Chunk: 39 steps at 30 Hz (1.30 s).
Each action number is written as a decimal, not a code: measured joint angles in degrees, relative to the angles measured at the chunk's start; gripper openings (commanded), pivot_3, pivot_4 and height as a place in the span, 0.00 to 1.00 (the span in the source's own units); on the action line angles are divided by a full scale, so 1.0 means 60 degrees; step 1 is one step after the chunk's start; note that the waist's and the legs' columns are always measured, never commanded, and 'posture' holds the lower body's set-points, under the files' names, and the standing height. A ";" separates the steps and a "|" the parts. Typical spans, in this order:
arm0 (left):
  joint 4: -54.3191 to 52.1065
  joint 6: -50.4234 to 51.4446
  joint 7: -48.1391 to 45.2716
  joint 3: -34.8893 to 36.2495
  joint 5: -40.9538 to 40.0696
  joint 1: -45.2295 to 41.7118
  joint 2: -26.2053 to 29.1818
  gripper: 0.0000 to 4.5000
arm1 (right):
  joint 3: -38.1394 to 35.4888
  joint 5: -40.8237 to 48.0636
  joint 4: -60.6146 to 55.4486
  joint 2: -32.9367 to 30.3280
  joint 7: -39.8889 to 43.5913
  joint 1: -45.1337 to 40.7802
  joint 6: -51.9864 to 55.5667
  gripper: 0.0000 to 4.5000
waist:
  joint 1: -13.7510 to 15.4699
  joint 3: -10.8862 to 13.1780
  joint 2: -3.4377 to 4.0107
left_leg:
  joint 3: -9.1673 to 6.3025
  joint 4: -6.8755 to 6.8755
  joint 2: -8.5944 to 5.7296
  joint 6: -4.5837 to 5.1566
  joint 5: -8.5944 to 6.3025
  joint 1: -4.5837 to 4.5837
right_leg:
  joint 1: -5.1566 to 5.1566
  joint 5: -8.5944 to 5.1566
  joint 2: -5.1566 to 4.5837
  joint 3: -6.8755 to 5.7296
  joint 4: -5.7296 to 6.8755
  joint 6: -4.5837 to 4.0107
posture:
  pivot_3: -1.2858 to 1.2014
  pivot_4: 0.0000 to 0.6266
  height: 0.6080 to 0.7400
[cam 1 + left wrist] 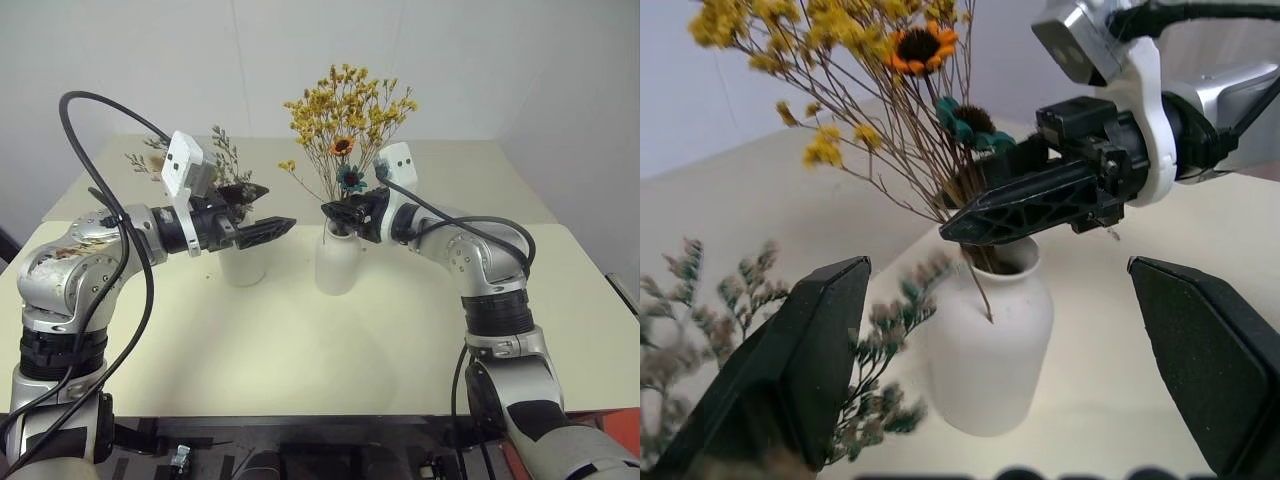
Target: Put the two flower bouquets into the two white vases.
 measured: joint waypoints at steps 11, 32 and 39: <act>0.1108 0.1600 0.0215 -0.0581 0.0103 -0.1540 0.0045 1.00 | 0.0208 -0.0369 -0.0694 -0.0245 0.0633 0.0689 -0.1175 0.22 | -0.0044 0.0000 0.0000 | -0.0002 0.0000 -0.0002 0.0000 0.0000 0.0001 | 0.0000 -0.0003 0.0000 0.0000 0.0001 0.0005 | 0.52 0.24 1.00; 0.1192 0.1717 0.0032 -0.0637 0.0334 -0.1561 0.0043 1.00 | 0.1160 -0.2284 -0.0761 -0.0183 0.1402 0.2173 -0.4841 0.22 | -0.0090 0.0000 0.0000 | 0.0000 0.0000 -0.0001 -0.0001 0.0000 0.0020 | 0.0006 -0.0013 0.0002 0.0010 0.0013 0.0021 | 0.52 0.24 1.00; 0.1130 0.1668 -0.0104 -0.0637 0.0405 -0.1555 0.0050 1.00 | 0.1149 -0.2333 -0.0813 -0.0227 0.1483 0.2166 -0.4722 0.30 | -0.0091 0.0000 0.0001 | 0.0001 0.0000 -0.0001 0.0000 0.0000 0.0025 | 0.0009 -0.0013 0.0003 0.0012 0.0014 0.0021 | 0.52 0.24 1.00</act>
